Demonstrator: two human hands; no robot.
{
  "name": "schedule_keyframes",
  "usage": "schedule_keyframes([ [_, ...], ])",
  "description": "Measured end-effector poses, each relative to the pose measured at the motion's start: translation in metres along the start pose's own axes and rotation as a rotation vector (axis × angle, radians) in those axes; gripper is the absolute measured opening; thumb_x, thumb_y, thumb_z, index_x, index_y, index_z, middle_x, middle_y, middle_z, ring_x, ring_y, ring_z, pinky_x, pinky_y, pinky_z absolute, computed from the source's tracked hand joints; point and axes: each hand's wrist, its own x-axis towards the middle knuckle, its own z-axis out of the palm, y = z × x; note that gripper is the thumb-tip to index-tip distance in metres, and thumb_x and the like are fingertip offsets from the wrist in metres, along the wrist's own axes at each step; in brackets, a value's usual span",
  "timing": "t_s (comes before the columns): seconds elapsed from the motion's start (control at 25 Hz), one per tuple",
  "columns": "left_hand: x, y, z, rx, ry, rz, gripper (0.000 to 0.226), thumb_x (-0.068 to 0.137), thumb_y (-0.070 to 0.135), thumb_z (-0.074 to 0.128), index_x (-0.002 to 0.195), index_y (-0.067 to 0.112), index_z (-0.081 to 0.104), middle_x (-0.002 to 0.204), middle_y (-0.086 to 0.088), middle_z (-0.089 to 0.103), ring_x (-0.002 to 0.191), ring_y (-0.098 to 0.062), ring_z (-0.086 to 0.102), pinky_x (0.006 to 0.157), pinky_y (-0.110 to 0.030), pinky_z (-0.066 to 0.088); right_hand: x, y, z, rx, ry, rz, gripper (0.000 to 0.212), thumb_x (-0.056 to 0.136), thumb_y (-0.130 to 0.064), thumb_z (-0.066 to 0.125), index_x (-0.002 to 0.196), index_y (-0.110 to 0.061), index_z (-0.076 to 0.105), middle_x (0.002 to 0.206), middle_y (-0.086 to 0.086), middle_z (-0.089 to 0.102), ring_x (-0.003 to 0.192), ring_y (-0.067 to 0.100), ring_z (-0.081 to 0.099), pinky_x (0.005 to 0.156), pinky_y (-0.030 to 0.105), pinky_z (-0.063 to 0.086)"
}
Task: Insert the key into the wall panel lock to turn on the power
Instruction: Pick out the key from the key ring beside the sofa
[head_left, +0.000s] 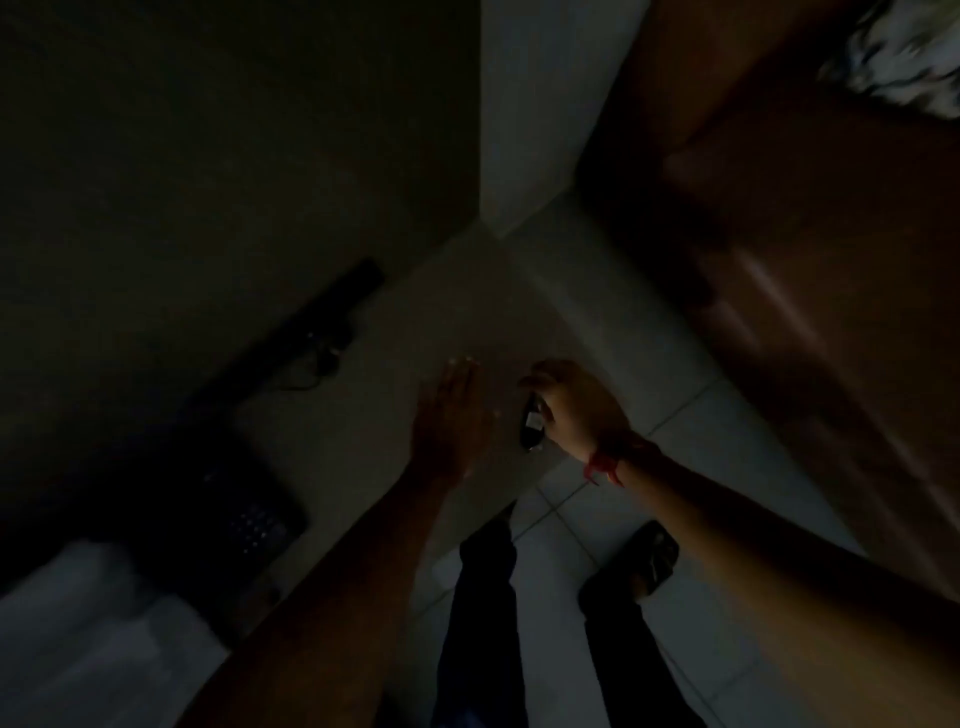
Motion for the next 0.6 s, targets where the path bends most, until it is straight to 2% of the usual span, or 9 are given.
schedule_keyframes([
  [0.04,-0.001,-0.002,0.016,0.016,-0.014,-0.011,0.067,0.110,0.045,0.032,0.165,0.014,0.013,0.175,-0.007,0.011,0.163,-0.024,0.009,0.130,-0.052,0.016,0.004,0.001,0.014,-0.019,-0.058,-0.012,0.045,0.082,-0.001,0.060,0.124,-0.018,0.064,0.133,0.009,0.060,0.126,0.032,0.050,0.098,0.047,0.052],
  [0.12,-0.001,-0.003,0.045,0.002,0.022,-0.048,0.066,0.110,0.046,0.029,0.165,0.014,0.013,0.176,-0.006,0.007,0.163,-0.024,0.008,0.130,-0.051,0.016,0.006,0.007,0.035,-0.071,-0.069,-0.083,0.044,0.077,0.000,0.064,0.118,-0.015,0.067,0.128,0.010,0.062,0.123,0.034,0.052,0.097,0.049,0.051],
  [0.24,0.000,0.003,0.079,-0.021,0.176,-0.079,0.069,0.108,0.049,0.036,0.164,0.013,0.021,0.174,-0.006,0.017,0.161,-0.025,0.017,0.129,-0.054,0.024,0.003,0.021,0.057,-0.225,-0.043,-0.215,0.037,0.072,-0.007,0.071,0.107,-0.016,0.072,0.121,0.008,0.064,0.120,0.034,0.054,0.098,0.048,0.047],
  [0.32,0.003,0.004,0.095,-0.005,0.259,-0.097,0.073,0.106,0.051,0.042,0.163,0.011,0.023,0.173,-0.008,0.022,0.160,-0.025,0.021,0.127,-0.057,0.028,0.004,0.028,0.063,-0.284,-0.029,-0.273,0.033,0.077,-0.013,0.066,0.108,-0.021,0.073,0.123,0.005,0.065,0.123,0.033,0.054,0.102,0.049,0.043],
  [0.4,0.007,0.005,0.105,-0.006,0.297,-0.119,0.074,0.105,0.053,0.043,0.163,0.011,0.024,0.173,-0.008,0.023,0.160,-0.025,0.022,0.126,-0.058,0.028,0.008,0.033,0.069,-0.292,-0.034,-0.301,0.034,0.079,-0.013,0.062,0.110,-0.021,0.073,0.123,0.005,0.067,0.123,0.035,0.055,0.104,0.051,0.043],
  [0.6,0.011,0.002,0.123,0.008,0.361,-0.126,0.077,0.105,0.056,0.039,0.164,0.012,0.020,0.173,-0.008,0.020,0.161,-0.024,0.019,0.129,-0.055,0.019,0.013,0.038,0.081,-0.339,0.017,-0.372,0.034,0.065,-0.010,0.079,0.097,-0.019,0.077,0.115,0.005,0.071,0.110,0.036,0.063,0.098,0.052,0.049],
])
